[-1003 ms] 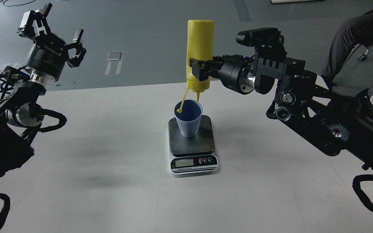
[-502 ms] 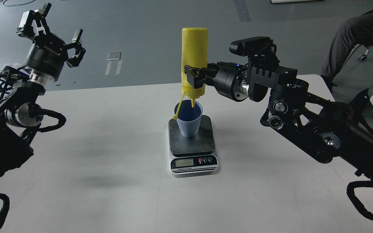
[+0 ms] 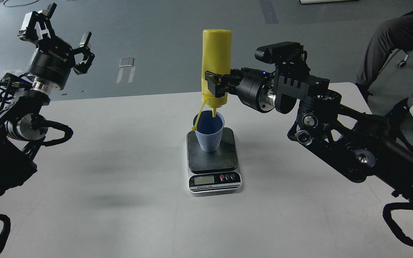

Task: Pour seasoning into cup on scale with both arms
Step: 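Hold the bottle inverted above the cup, squeezing seasoning in, then tilt the bottle upright and carry it back beside the scale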

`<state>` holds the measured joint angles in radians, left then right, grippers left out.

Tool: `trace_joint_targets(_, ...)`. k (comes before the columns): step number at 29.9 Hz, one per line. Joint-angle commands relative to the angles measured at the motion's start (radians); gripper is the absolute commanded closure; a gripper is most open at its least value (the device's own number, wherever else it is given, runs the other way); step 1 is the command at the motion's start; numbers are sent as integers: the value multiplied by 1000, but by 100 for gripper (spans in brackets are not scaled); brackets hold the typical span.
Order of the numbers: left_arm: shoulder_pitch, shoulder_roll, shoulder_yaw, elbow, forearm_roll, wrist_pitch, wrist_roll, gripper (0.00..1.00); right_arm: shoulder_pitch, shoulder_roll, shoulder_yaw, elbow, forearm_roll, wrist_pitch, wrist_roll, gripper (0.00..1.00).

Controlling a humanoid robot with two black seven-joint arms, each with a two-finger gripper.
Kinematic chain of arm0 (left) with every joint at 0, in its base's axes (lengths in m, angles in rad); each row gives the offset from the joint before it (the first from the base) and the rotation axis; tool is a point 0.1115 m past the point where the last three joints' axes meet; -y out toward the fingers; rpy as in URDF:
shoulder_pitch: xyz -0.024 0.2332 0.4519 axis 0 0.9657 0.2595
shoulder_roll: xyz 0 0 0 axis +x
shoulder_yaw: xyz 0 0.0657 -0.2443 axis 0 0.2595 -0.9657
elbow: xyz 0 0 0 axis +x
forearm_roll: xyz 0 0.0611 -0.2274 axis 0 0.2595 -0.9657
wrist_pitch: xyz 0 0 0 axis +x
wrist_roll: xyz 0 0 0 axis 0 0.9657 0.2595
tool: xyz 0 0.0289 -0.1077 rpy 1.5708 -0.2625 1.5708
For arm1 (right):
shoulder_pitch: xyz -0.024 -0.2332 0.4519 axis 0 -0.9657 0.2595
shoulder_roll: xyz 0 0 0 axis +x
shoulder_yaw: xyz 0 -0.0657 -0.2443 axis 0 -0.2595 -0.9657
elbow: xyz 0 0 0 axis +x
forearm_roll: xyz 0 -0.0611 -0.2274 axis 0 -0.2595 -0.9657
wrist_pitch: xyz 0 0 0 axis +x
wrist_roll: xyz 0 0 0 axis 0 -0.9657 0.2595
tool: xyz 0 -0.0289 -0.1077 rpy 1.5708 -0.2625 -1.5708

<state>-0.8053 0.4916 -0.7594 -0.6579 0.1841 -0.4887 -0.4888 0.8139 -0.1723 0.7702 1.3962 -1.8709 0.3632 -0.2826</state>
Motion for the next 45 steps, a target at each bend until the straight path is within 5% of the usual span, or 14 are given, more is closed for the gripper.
trace_joint_targets(1, 0, -1, 0, 0, 0, 0, 0, 2, -4, 1, 0, -2, 1, -38, 0, 100)
trace_joint_targets(22, -2, -1, 0, 0, 0, 0, 0, 2, -79, 73, 165, 1, 41, -106, -1, 100)
trace_joint_targets(31, -2, 4, 2, 1, 2, 0, 0, 2, -93, 126, 432, -22, 562, -92, -43, 100)
trace_joint_targets(45, -6, 1, 14, 0, 2, 0, 0, 2, -257, 86, 757, -152, 1209, -99, -46, 100)
